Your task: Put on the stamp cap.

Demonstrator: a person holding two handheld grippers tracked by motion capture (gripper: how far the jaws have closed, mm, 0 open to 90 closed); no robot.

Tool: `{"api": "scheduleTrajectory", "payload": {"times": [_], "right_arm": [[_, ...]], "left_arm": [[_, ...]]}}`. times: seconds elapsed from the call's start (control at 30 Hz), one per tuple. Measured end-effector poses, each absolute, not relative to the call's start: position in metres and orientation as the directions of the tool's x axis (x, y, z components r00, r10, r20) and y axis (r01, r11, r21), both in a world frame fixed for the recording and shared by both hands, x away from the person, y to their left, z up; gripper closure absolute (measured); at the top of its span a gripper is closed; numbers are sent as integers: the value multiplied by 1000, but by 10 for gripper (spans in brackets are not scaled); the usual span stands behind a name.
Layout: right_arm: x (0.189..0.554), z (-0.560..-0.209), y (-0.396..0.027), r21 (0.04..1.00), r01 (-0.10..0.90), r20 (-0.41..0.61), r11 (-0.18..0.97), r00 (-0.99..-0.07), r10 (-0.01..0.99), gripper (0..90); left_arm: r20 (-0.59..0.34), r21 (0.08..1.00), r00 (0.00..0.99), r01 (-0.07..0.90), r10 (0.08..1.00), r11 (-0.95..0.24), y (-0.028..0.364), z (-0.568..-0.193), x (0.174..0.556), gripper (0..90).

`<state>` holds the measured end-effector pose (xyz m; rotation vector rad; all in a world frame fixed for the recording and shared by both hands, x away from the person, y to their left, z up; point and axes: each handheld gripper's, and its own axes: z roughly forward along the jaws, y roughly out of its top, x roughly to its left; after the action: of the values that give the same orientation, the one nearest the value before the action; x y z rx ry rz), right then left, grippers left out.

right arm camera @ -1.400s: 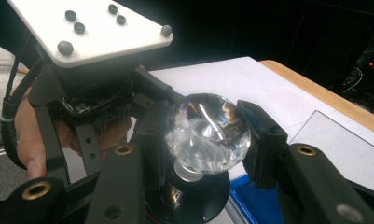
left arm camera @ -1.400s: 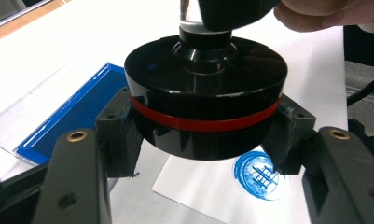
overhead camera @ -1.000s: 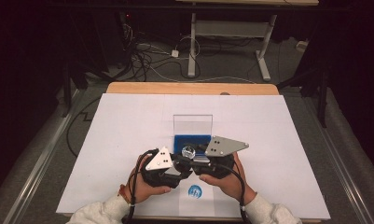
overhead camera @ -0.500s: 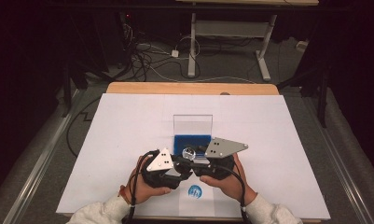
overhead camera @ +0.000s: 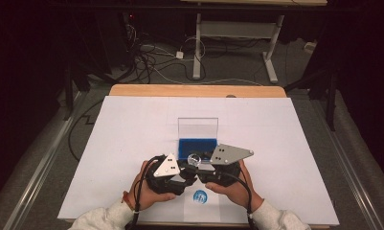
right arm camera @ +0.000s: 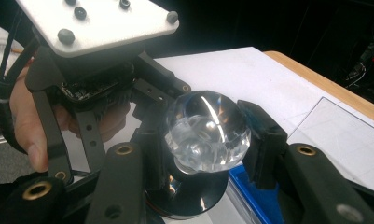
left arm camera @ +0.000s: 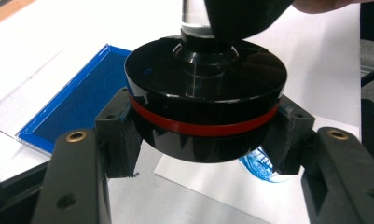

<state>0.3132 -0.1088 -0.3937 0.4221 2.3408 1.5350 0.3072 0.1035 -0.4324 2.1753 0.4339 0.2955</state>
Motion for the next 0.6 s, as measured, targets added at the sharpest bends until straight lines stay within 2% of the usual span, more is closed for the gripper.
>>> {"api": "scheduleTrajectory", "payload": {"times": [0.3, 0.5, 0.6], "right_arm": [[310, -395, -107, 920, 60, -109, 388, -910, 401, 575], [312, -395, -110, 919, 62, -106, 389, -912, 395, 575], [309, -399, -104, 901, 51, -134, 431, -912, 388, 574]], "left_arm": [[39, 800, 914, 214, 404, -560, 105, -431, 308, 373], [75, 784, 913, 194, 401, -589, 104, -431, 307, 371], [86, 766, 915, 193, 395, -614, 102, -436, 306, 371]]}}
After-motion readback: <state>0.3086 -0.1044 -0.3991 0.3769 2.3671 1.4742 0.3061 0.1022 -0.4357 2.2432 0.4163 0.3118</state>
